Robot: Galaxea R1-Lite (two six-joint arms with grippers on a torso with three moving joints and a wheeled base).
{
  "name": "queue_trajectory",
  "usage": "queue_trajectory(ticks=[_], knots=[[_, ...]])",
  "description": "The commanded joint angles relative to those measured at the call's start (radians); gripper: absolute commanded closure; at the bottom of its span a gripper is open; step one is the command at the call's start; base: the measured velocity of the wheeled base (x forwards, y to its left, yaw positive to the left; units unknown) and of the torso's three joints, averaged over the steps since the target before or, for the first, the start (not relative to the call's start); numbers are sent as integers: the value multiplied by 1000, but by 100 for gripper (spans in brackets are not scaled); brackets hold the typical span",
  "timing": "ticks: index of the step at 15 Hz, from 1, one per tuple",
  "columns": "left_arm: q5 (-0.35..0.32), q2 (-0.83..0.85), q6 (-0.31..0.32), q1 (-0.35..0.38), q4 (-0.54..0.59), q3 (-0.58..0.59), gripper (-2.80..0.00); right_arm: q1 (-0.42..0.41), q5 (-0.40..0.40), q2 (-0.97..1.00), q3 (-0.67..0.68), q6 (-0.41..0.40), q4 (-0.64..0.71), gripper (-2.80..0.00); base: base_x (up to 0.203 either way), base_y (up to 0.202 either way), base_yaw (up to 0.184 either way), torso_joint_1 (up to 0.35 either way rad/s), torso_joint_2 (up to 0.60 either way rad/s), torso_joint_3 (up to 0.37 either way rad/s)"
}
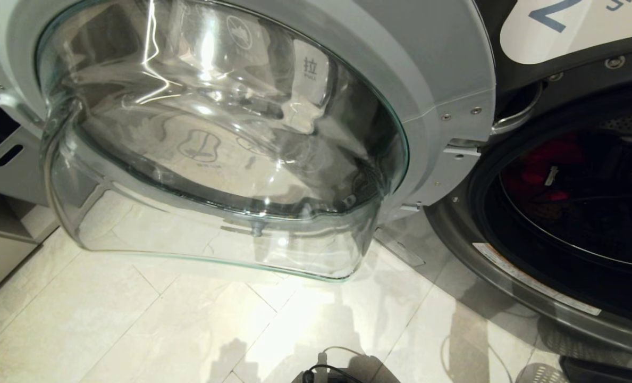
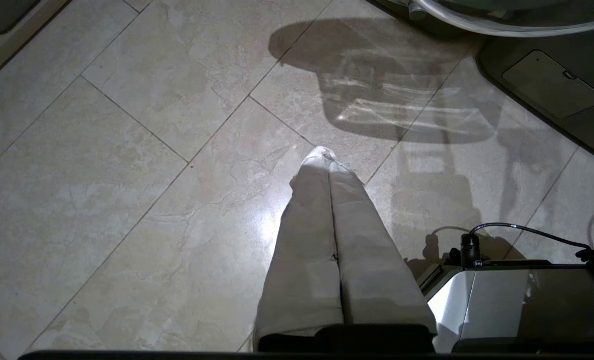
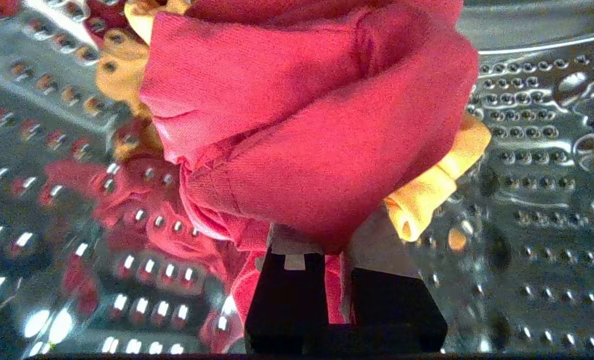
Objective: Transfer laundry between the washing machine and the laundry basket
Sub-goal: Pick a cloth and place it into the basket
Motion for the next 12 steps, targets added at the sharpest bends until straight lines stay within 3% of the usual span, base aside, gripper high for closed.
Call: queue_trajectory(ticks=[1, 12], knots=[[0, 0, 0, 0, 0, 0, 0, 12, 6, -56, 81, -2, -41, 0, 0, 0, 0, 0, 0, 0], [0, 0, 0, 0, 0, 0, 0, 58, 104, -269, 406, -10, -155, 0, 0, 0, 0, 0, 0, 0]])
